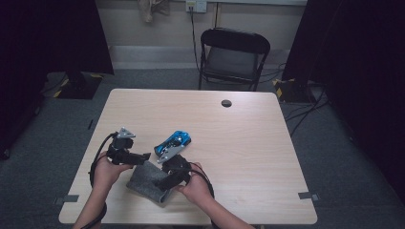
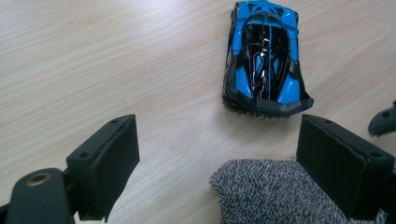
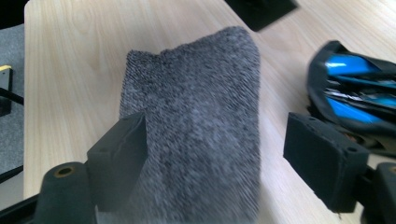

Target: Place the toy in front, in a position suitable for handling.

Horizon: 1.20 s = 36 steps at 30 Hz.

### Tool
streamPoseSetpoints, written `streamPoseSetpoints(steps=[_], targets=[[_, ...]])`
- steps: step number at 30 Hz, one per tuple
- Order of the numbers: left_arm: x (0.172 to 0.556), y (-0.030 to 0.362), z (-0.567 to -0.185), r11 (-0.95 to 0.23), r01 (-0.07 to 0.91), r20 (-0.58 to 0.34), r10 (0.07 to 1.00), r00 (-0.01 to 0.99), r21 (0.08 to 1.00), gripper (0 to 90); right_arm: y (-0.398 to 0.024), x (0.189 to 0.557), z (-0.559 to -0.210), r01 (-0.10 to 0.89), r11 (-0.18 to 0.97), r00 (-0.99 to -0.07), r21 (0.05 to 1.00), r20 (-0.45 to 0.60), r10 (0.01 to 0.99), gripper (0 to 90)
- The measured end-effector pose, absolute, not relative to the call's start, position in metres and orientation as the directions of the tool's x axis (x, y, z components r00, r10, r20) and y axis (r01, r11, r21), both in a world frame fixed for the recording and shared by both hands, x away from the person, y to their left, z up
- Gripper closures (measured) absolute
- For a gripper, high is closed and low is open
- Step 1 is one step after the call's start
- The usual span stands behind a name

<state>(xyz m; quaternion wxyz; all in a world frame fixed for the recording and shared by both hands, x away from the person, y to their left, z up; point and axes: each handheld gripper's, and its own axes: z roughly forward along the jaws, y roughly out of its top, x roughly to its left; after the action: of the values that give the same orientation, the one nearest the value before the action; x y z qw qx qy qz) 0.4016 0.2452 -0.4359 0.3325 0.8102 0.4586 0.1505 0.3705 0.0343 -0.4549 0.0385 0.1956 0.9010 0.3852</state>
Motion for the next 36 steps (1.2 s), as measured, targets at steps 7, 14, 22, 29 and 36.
streamPoseSetpoints(steps=[7, 14, 22, 29, 36], targets=[[0.402, 0.246, -0.438, -0.353, 0.649, -0.069, 0.844, 0.531, 0.674, 13.2, 0.054, 0.366, -0.465, 0.291, 0.666, -0.938, 0.687, 0.068, 0.340, 28.6], [0.402, 0.246, -0.439, -0.352, 0.650, -0.071, 0.844, 0.531, 0.674, 13.6, 0.058, 0.363, -0.478, 0.275, 0.714, -0.945, 0.644, 0.045, 0.324, 45.9], [0.402, 0.245, -0.441, -0.357, 0.654, -0.069, 0.844, 0.531, 0.668, 13.7, 0.042, 0.364, -0.476, 0.320, 0.711, -0.933, 0.626, 0.079, 0.351, 60.4], [0.403, 0.244, -0.442, -0.361, 0.654, -0.065, 0.844, 0.532, 0.665, 13.8, 0.005, 0.361, -0.473, 0.331, 0.722, -0.934, 0.608, 0.103, 0.342, 62.1], [0.401, 0.235, -0.443, -0.384, 0.623, -0.054, 0.823, 0.566, 0.682, 14.9, -0.040, 0.365, -0.471, 0.381, 0.706, -0.911, 0.597, 0.111, 0.397, 62.0]])
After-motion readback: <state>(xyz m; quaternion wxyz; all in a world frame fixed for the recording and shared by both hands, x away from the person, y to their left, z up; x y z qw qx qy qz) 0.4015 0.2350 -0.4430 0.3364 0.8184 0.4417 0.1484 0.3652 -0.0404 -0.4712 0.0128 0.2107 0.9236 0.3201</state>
